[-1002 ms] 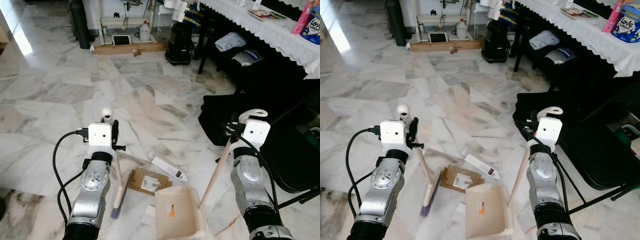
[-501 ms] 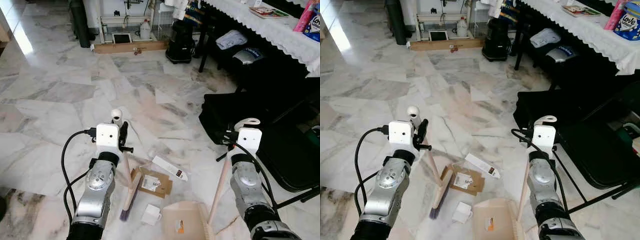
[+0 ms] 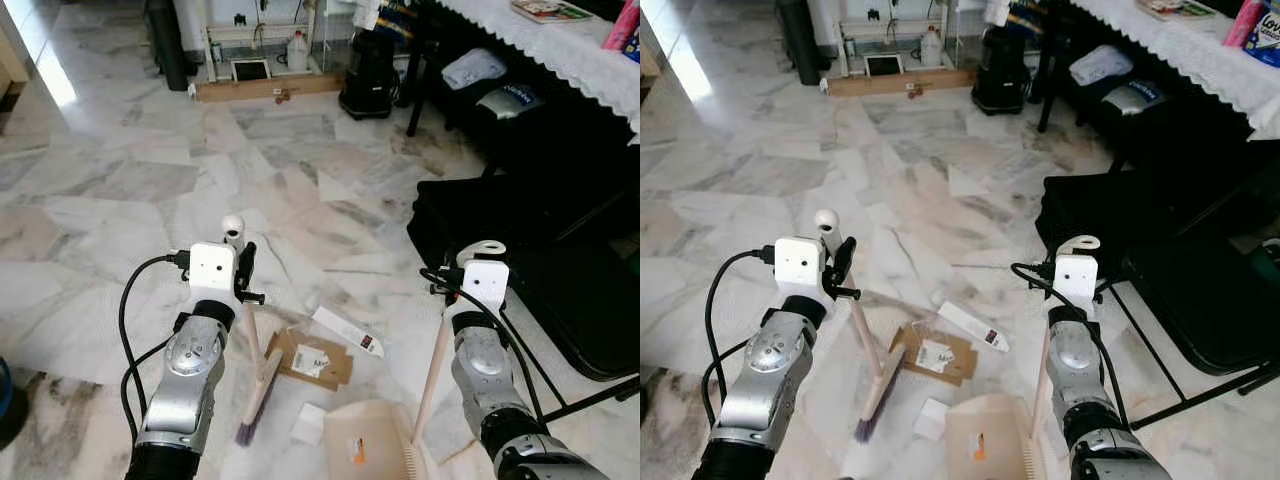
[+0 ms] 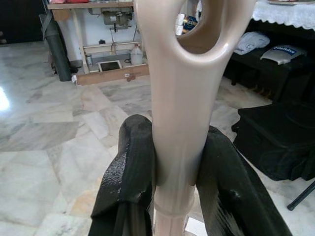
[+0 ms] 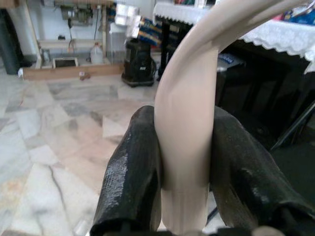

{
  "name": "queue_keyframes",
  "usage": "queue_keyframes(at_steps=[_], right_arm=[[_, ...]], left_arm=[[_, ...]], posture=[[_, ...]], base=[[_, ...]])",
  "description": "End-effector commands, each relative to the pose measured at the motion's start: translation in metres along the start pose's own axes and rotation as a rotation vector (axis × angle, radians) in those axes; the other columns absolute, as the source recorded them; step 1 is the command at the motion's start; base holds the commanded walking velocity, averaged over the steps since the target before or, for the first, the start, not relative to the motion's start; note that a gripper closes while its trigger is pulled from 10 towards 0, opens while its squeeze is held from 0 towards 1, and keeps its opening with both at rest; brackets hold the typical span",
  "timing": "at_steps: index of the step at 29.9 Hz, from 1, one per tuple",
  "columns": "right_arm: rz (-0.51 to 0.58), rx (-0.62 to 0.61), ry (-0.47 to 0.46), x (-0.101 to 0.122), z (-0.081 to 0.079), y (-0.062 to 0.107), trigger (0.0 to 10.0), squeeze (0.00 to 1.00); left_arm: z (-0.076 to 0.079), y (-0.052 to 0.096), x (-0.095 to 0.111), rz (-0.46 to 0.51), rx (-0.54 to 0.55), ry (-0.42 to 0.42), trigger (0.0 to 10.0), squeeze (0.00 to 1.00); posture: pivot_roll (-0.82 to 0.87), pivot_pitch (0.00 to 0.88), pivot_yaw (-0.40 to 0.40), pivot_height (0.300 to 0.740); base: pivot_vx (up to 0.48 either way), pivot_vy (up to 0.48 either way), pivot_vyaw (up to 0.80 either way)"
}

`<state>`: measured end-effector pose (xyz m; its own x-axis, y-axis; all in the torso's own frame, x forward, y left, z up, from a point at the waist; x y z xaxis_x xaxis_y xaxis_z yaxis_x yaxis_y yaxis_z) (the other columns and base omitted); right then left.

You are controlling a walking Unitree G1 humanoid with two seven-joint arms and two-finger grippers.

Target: Sweep floor

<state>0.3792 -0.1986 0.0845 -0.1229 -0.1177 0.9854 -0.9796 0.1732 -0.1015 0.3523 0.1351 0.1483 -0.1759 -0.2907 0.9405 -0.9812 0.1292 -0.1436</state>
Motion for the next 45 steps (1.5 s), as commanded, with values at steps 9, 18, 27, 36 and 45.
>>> queue_keyframes(at_steps=[9, 18, 27, 36, 45], right_arm=[[0.203, 0.033, 0.047, 0.037, -0.013, -0.006, 10.0, 0.00], [0.229, 0.062, 0.048, 0.035, -0.024, -0.001, 10.0, 0.00], [0.296, 0.097, 0.042, 0.046, -0.032, 0.003, 10.0, 0.00], [0.398, 0.133, 0.085, 0.067, -0.031, 0.005, 10.0, 0.00], [0.278, 0.128, 0.116, 0.034, -0.024, 0.015, 10.0, 0.00]], left_arm=[[-0.004, 0.004, 0.018, 0.057, 0.021, 0.013, 10.0, 0.00], [-0.012, 0.018, 0.025, 0.062, 0.031, 0.003, 10.0, 0.00], [-0.018, 0.036, 0.037, 0.049, 0.036, 0.017, 10.0, 0.00], [-0.021, 0.046, 0.050, 0.041, 0.028, 0.029, 10.0, 0.00], [-0.013, 0.045, 0.056, 0.013, -0.019, 0.055, 10.0, 0.00]], posture=[[0.15, 0.175, -0.037, 0.740], [0.18, 0.251, -0.018, 0.740], [0.21, 0.333, 0.005, 0.740], [0.21, 0.393, 0.014, 0.740], [0.24, 0.409, 0.011, 0.740]], base=[[0.000, 0.000, 0.00], [0.000, 0.000, 0.00], [0.000, 0.000, 0.00], [0.000, 0.000, 0.00], [0.000, 0.000, 0.00]])
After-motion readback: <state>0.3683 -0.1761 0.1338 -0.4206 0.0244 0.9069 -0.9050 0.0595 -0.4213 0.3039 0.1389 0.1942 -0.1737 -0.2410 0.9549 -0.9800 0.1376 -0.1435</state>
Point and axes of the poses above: a point about 5 cm out from each wrist's last joint towards the gripper, its own y axis pointing back from the gripper into the wrist, its own x axis along the axis of the wrist's last joint, z = x × y, the point moved 5 cm from there along -y, pointing out of the wrist towards the gripper, and after that the axes turned 14 degrees about -y, right-handed, at the moved point
